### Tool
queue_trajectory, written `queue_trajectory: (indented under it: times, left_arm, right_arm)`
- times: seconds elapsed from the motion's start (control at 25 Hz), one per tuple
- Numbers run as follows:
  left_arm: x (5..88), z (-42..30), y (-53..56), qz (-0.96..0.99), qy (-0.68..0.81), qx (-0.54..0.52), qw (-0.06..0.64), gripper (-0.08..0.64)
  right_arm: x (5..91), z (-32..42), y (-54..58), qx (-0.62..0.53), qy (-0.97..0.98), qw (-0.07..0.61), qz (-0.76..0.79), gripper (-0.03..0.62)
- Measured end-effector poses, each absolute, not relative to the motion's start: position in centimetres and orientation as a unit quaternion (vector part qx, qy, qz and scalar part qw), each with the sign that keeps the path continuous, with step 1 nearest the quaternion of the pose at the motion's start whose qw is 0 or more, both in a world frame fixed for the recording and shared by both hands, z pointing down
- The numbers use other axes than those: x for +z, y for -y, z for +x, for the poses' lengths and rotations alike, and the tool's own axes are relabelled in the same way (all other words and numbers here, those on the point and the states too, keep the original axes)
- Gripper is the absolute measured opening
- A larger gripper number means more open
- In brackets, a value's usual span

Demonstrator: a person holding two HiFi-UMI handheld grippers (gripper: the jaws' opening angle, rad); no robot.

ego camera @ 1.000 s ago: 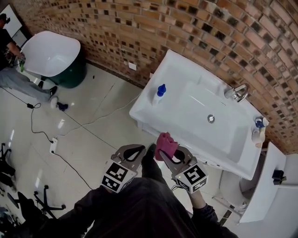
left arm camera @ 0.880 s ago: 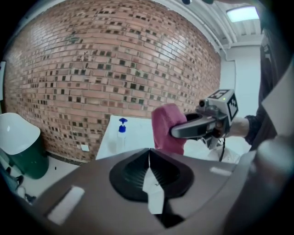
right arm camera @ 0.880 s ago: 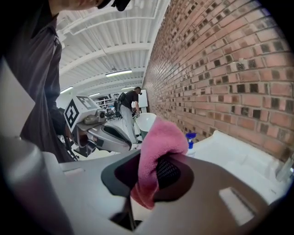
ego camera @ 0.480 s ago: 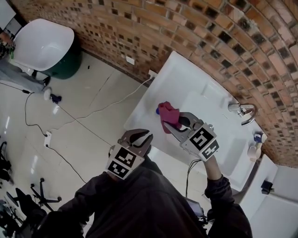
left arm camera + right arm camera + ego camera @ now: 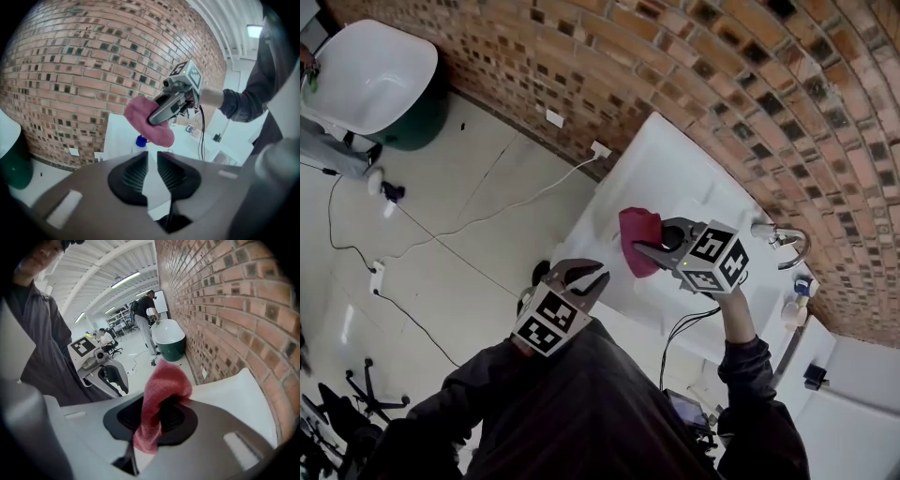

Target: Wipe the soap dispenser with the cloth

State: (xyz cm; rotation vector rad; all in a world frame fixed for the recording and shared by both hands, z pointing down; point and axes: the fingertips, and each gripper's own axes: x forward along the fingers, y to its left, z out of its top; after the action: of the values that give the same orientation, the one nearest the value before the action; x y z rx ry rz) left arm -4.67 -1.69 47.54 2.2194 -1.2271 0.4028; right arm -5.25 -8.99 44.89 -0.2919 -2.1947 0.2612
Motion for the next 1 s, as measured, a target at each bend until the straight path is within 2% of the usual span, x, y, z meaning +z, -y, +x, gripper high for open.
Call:
queue_trajectory:
  times: [0.56, 0.8, 1.0]
  left_arm:
    - [48.4, -5.1, 1.9, 0.845, 0.421, 0.159, 0.289, 0.063]
    - [48.5, -5.1, 2.0, 0.851, 0.408, 0.166, 0.287, 0.063]
    - [48.7, -5.0, 2.7, 0.855, 0.398, 0.176, 0.282, 0.064]
  right_arm:
    - [44.9, -4.6, 11.9, 0.16, 0.893, 0.418, -0.05, 0.066]
    - [44.4, -4.5, 12.4, 0.224, 0.904, 0.365, -0.021, 0.066]
    - [41.2, -2.2, 11.7, 0.252, 0.924, 0.285, 0.02, 0.065]
